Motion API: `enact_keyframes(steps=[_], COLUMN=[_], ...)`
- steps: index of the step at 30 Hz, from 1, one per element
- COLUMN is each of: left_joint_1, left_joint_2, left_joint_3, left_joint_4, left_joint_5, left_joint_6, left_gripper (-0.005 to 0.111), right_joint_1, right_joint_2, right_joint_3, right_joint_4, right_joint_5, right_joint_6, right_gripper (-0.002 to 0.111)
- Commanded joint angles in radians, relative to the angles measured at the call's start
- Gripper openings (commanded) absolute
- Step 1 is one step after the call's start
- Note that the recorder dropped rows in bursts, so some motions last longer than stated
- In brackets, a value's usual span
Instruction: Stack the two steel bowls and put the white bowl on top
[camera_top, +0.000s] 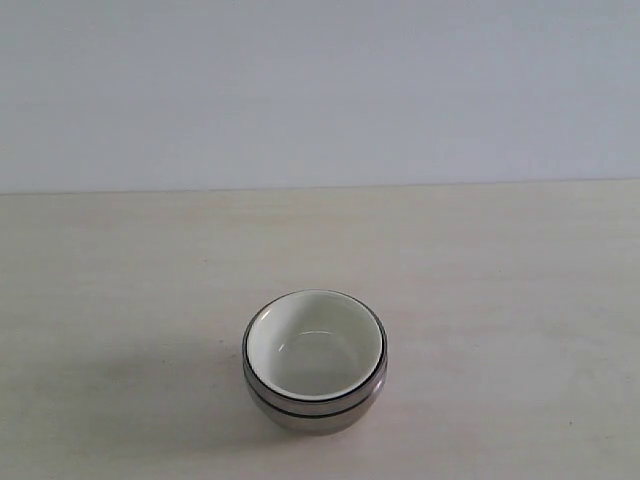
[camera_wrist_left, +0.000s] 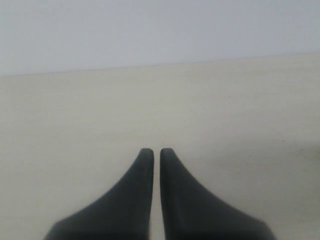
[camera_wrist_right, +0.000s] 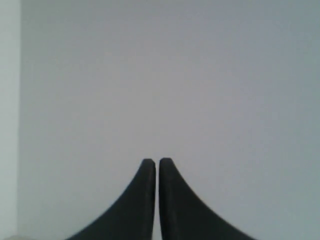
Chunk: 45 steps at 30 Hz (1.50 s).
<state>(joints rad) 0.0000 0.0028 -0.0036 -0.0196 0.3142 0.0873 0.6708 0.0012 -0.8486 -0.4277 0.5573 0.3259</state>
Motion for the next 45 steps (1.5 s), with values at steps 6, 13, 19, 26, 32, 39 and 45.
enact_keyframes(steps=[6,13,19,26,32,39,45], left_joint_1=[0.001,0.001,0.001,0.001,0.001,0.001,0.001], left_joint_2=[-0.003,-0.003,-0.003,-0.003,-0.003,-0.003,-0.003], left_joint_3=[0.004,0.004,0.004,0.004,0.004,0.004,0.004], left_joint_4=[0.002,0.002,0.002,0.002,0.002,0.002,0.002], left_joint_5=[0.002,0.002,0.002,0.002,0.002,0.002,0.002], left_joint_6=[-0.008,-0.008,-0.008,-0.008,-0.008,-0.008,-0.008], left_gripper=[0.004,0.004,0.004,0.004,0.004,0.004,0.004], right_joint_1=[-0.272,-0.465,-0.473,-0.473,-0.473,-0.473,-0.473], right_joint_2=[-0.001,-0.001,-0.001,-0.001,-0.001,-0.001,-0.001], right_joint_3=[0.079,0.248,0.423,0.648,0.839,0.849,0.849], right_joint_4=[-0.08,-0.066,-0.051,-0.055,-0.057,-0.057,-0.057], right_joint_5=[-0.094,-0.293,-0.481,-0.457,-0.557,-0.541,-0.543], right_joint_6=[0.104,0.156,0.31,0.369,0.367,0.329,0.329], right_gripper=[0.0,0.0,0.0,0.0,0.0,0.0,0.0])
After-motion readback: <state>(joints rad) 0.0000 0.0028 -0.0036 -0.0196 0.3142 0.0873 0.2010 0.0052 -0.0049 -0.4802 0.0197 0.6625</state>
